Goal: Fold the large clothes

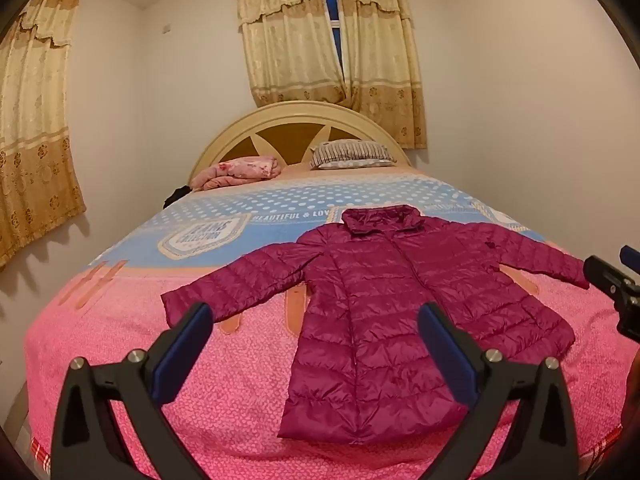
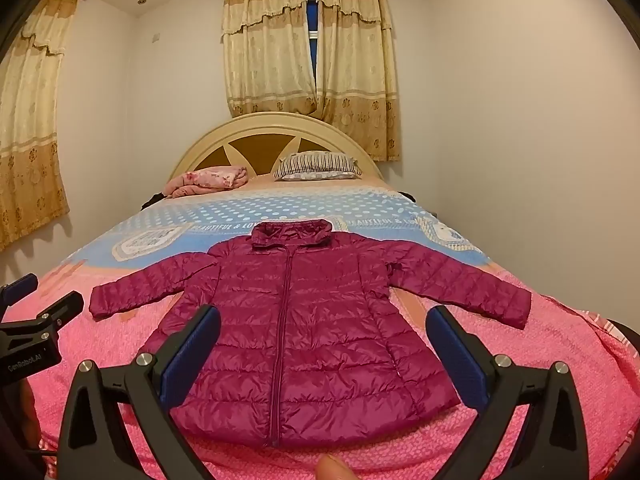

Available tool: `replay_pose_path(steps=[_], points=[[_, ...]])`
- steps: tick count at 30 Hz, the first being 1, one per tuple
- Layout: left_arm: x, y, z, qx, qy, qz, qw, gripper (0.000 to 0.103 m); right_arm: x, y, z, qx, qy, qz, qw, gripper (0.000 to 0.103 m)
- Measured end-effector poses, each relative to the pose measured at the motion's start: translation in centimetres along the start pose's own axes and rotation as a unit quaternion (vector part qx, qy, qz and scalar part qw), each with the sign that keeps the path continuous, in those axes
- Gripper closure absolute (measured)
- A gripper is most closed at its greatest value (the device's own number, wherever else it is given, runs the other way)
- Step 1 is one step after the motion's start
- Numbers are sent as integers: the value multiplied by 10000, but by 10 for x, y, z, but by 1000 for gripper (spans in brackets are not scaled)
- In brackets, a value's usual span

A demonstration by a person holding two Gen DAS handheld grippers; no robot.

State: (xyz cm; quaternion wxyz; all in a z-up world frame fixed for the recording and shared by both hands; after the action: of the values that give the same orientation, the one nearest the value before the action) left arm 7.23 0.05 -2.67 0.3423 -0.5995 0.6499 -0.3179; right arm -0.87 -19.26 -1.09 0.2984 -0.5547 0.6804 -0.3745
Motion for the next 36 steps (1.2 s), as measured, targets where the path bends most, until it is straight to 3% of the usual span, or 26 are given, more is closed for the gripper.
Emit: replay_pose_path(steps=[36], points=[[1, 1, 2, 4, 3, 74, 10000, 0, -1, 5, 8, -129, -28, -22, 9999, 1]])
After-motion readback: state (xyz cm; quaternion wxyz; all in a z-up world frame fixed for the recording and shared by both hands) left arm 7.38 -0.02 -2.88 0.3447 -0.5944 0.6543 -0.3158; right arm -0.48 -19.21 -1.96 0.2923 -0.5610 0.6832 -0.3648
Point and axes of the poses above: each gripper's, at about its wrist camera, not at the fingertips, and z roughly the way its jaws point, x to its right, y to its underside, the point moved 8 cm from there along z, roughly the way its jaws point, and after that the axes turned 11 degrees about -x, right-handed, at the moved point
